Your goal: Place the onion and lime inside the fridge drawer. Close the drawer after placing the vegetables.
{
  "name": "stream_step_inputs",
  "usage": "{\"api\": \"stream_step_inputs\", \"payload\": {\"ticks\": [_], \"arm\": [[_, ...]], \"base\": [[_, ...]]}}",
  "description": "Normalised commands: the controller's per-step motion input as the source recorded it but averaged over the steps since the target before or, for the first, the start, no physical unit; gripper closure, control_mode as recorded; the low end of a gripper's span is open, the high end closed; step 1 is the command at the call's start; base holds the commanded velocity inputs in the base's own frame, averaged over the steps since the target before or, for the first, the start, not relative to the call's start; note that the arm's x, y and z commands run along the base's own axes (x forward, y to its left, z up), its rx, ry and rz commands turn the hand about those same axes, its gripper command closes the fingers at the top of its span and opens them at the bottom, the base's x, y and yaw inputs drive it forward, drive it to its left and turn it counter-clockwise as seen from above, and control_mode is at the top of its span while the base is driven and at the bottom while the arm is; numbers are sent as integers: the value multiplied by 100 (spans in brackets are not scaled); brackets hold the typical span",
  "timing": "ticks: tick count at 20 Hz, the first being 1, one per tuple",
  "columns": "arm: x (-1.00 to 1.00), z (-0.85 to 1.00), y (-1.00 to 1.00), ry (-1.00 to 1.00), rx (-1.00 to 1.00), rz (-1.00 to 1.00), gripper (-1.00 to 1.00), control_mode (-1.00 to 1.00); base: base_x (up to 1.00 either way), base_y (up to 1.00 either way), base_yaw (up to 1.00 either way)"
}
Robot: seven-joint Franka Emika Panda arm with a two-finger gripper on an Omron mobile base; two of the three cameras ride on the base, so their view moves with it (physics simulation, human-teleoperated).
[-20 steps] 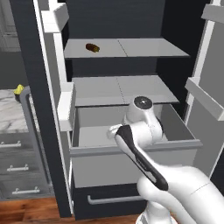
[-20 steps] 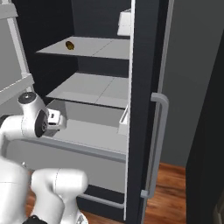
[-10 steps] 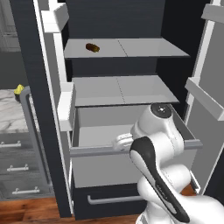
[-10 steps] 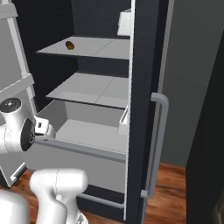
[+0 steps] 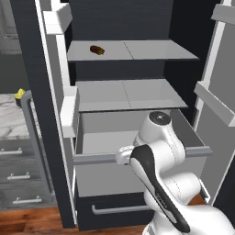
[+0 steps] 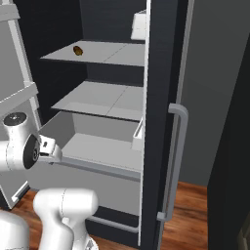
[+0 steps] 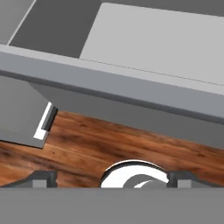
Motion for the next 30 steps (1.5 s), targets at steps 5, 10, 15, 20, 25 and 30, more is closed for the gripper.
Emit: {"api": "stream_step_inputs", "payload": {"ticks": [5, 10, 15, 20, 25, 30], "arm": [[0, -65, 0, 0, 0, 0, -100, -100], [11, -68, 0, 0, 0, 0, -100, -100], [38, -67, -2, -4, 2, 0, -100, -100], [53, -56, -5, -7, 3, 0, -100, -100], [67, -38, -12, -11, 6, 0, -100, -100], [77, -35, -20, -19, 6, 0, -100, -100]], "base": [[0, 0, 0], [0, 0, 0], [0, 0, 0], [0, 0, 0], [0, 0, 0], [0, 0, 0]]}}
